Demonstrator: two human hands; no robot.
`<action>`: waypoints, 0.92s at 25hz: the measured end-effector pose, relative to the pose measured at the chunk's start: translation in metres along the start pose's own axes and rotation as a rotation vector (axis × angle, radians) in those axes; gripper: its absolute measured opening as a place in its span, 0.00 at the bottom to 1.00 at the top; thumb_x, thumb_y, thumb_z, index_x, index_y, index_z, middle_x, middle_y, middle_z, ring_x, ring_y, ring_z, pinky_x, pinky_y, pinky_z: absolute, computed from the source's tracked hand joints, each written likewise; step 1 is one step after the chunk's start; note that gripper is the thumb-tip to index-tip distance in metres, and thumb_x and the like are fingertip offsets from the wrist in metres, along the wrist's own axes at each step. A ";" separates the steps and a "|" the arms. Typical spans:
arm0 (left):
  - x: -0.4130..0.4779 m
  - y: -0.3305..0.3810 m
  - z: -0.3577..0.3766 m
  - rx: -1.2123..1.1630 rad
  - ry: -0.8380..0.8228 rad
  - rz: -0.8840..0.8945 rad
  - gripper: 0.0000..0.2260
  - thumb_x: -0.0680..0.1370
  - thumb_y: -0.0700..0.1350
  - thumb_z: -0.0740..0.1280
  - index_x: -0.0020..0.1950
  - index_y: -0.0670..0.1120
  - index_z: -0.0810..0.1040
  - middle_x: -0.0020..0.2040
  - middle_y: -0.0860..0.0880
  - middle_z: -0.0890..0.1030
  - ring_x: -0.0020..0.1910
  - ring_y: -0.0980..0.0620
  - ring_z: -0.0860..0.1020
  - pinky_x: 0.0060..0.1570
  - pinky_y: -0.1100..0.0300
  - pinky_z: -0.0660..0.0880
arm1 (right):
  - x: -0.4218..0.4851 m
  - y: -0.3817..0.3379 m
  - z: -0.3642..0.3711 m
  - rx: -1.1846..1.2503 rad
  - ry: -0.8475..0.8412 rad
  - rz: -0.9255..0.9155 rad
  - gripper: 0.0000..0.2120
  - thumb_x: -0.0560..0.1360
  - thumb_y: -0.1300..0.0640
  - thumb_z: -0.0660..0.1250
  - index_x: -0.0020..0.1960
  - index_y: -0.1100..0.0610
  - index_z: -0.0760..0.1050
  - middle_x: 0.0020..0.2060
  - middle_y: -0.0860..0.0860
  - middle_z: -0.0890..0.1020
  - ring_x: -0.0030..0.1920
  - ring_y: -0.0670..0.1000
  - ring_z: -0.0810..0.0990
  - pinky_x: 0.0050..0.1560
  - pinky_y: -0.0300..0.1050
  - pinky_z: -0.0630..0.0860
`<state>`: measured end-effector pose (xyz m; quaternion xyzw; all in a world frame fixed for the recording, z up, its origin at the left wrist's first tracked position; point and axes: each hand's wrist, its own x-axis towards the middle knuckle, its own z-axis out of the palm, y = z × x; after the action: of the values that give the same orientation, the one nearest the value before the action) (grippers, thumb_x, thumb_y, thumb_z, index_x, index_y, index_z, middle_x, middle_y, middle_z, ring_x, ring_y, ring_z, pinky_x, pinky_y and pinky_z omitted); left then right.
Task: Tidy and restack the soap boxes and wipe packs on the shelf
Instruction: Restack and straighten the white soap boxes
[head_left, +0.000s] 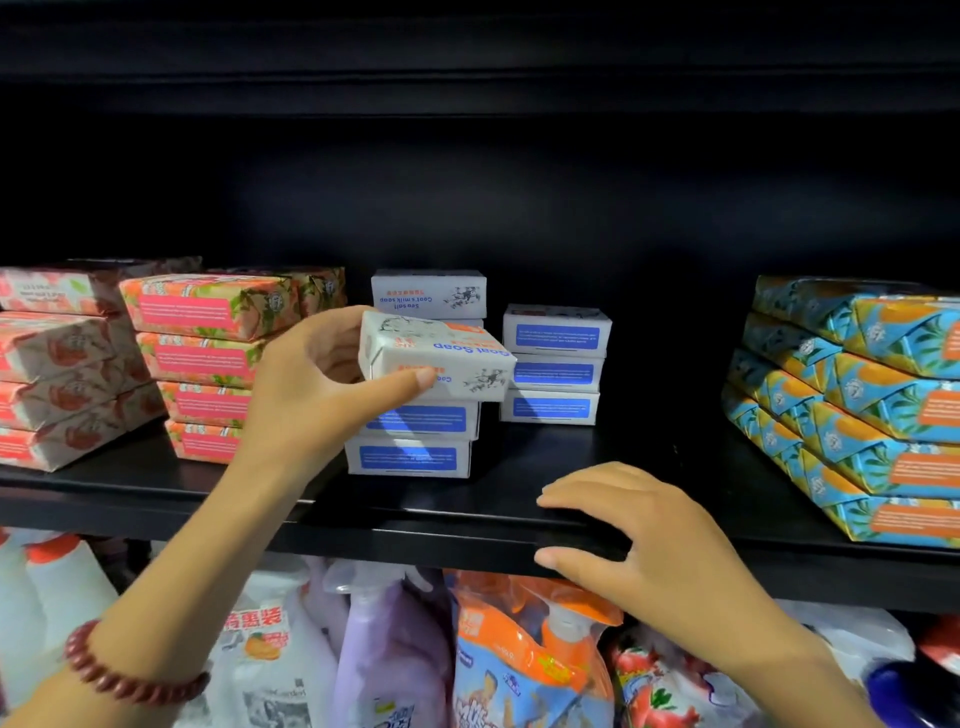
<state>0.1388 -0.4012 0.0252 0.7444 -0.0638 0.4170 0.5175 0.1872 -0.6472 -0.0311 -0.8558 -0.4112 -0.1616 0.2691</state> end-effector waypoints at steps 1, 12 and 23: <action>0.000 -0.002 0.001 0.001 -0.017 0.014 0.19 0.61 0.49 0.81 0.49 0.57 0.81 0.47 0.60 0.84 0.48 0.60 0.82 0.43 0.70 0.76 | 0.000 0.001 0.000 -0.006 -0.001 0.004 0.22 0.67 0.35 0.63 0.58 0.41 0.76 0.53 0.33 0.76 0.59 0.32 0.67 0.56 0.25 0.66; -0.003 -0.026 0.008 -0.037 0.070 -0.039 0.22 0.68 0.50 0.73 0.61 0.49 0.77 0.52 0.54 0.83 0.51 0.58 0.81 0.47 0.65 0.78 | -0.001 0.000 0.001 -0.043 0.013 -0.002 0.19 0.69 0.38 0.66 0.57 0.42 0.78 0.53 0.33 0.77 0.57 0.32 0.69 0.53 0.22 0.63; -0.040 -0.019 0.019 0.283 0.246 0.406 0.09 0.74 0.40 0.69 0.54 0.42 0.78 0.55 0.49 0.78 0.57 0.51 0.76 0.56 0.55 0.74 | 0.027 0.003 -0.020 0.170 0.195 -0.010 0.14 0.68 0.49 0.72 0.53 0.51 0.80 0.49 0.40 0.80 0.52 0.38 0.76 0.54 0.32 0.72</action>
<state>0.1332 -0.4219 -0.0181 0.7250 -0.0896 0.6044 0.3179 0.2047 -0.6437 -0.0027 -0.8081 -0.3997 -0.2098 0.3784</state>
